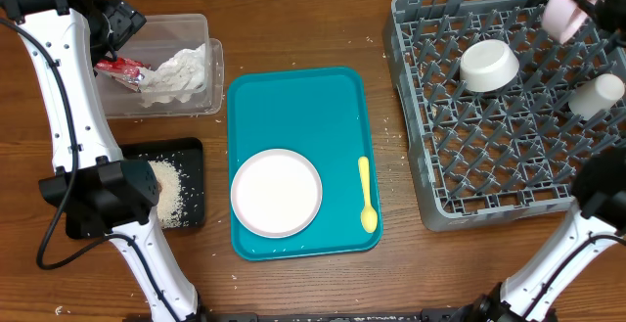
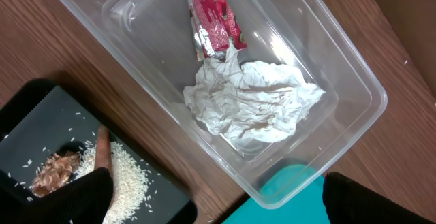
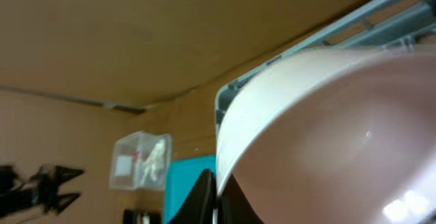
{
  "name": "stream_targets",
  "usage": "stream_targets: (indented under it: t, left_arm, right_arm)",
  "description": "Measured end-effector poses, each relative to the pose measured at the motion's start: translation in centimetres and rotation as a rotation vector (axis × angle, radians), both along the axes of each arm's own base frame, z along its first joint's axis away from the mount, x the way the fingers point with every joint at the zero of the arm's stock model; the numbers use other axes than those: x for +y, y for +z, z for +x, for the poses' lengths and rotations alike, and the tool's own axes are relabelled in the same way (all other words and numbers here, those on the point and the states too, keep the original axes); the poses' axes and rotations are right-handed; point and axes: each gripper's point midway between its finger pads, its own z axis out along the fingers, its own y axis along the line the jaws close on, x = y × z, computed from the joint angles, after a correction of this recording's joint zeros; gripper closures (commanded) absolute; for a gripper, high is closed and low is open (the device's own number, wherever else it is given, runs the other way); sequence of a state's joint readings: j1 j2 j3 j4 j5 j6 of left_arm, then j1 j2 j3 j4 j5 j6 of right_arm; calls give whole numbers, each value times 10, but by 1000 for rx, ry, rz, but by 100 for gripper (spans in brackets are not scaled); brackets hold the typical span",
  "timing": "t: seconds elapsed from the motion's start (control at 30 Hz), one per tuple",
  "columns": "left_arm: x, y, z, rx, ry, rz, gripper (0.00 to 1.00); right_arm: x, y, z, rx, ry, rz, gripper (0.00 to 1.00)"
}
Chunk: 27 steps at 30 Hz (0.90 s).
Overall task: Sort waste into correct bins and load items into the dishwasher
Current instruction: 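Lower the pink bowl into the rack's far right area and release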
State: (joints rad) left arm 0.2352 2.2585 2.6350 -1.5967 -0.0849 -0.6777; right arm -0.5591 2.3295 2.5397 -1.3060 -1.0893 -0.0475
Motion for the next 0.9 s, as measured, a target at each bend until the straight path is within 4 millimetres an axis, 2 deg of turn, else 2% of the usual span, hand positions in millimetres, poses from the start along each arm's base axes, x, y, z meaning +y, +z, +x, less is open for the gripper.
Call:
stream_targets:
  t: [0.13, 0.23, 0.47, 0.9]
  left_arm:
    - [0, 0, 0, 0, 0, 0, 0]
    - [0, 0, 0, 0, 0, 0, 0]
    - [0, 0, 0, 0, 0, 0, 0]
    - [0, 0, 0, 0, 0, 0, 0]
  right_arm:
    - [5, -9, 15, -192, 120, 95, 96]
    - [12, -18, 24, -270, 180, 141, 96]
    - [19, -47, 32, -173, 162, 247, 96]
    - [1, -62, 38, -77, 47, 234, 96]
